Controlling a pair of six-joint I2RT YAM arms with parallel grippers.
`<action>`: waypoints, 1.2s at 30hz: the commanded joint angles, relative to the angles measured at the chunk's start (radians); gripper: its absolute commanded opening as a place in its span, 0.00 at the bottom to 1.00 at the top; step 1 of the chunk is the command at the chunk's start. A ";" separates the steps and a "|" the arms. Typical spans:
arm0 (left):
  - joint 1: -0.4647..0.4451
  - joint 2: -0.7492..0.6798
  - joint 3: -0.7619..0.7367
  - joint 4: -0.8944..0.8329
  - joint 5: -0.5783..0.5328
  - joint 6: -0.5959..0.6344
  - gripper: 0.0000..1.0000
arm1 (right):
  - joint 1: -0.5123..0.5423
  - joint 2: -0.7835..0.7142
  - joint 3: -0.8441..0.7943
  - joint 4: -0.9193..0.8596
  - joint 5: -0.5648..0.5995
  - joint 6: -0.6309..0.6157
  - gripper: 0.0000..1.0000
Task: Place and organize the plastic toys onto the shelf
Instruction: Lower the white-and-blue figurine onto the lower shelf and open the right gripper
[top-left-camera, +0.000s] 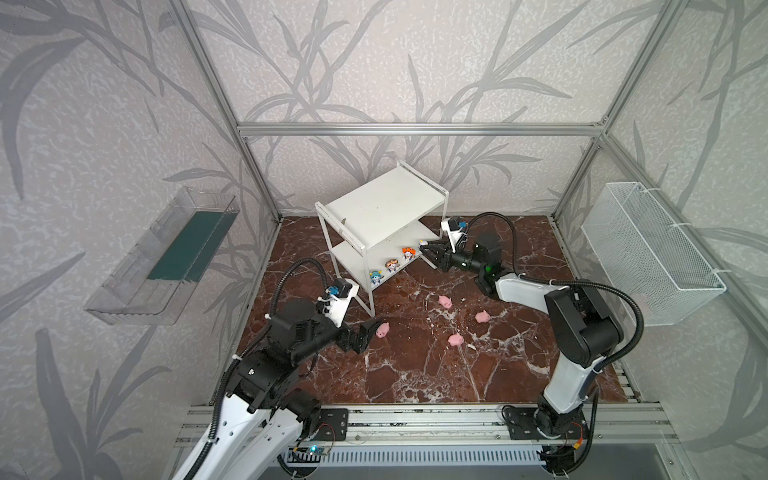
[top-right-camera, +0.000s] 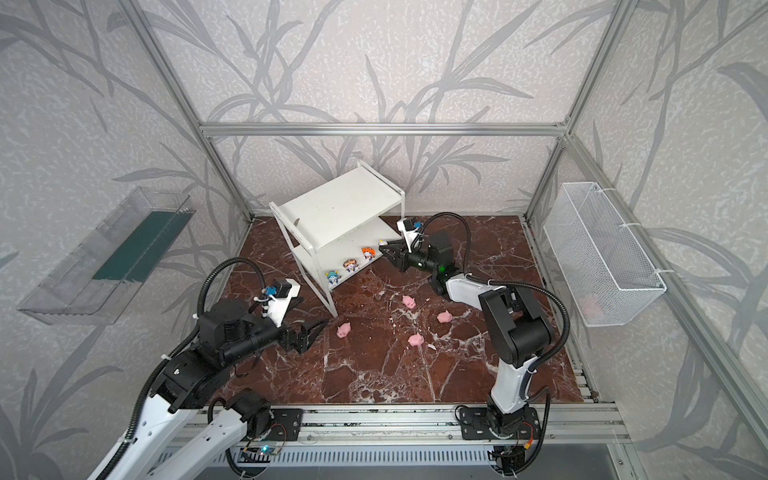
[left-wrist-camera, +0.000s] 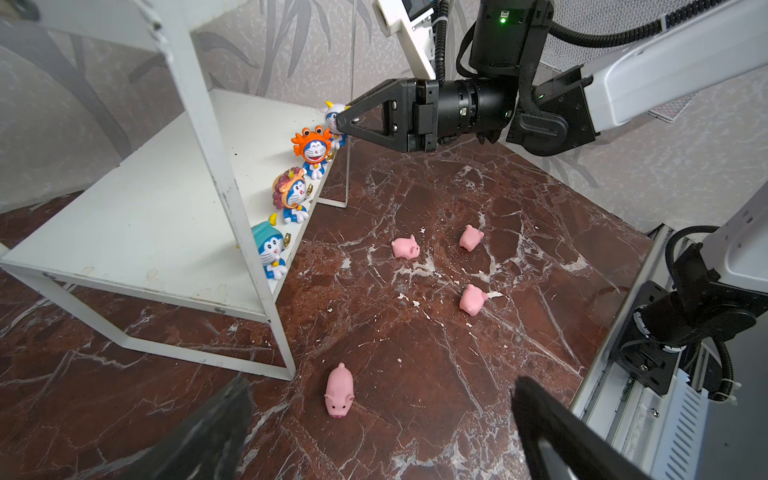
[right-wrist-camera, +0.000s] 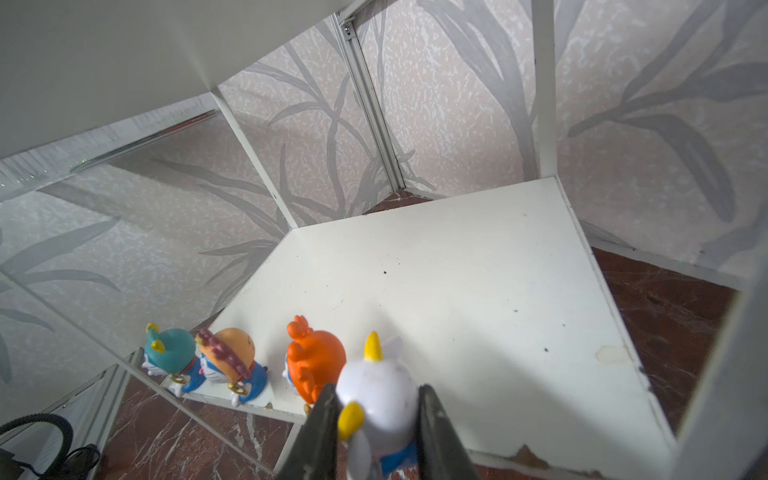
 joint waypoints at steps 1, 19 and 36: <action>0.005 -0.011 -0.006 0.020 0.012 0.002 0.99 | 0.001 -0.018 0.040 -0.062 0.052 -0.035 0.13; 0.007 -0.013 -0.006 0.022 0.016 0.003 0.99 | 0.014 0.016 0.080 -0.104 0.179 -0.049 0.21; 0.010 -0.009 -0.006 0.025 0.024 0.002 0.99 | 0.025 -0.035 0.040 -0.131 0.233 -0.086 0.43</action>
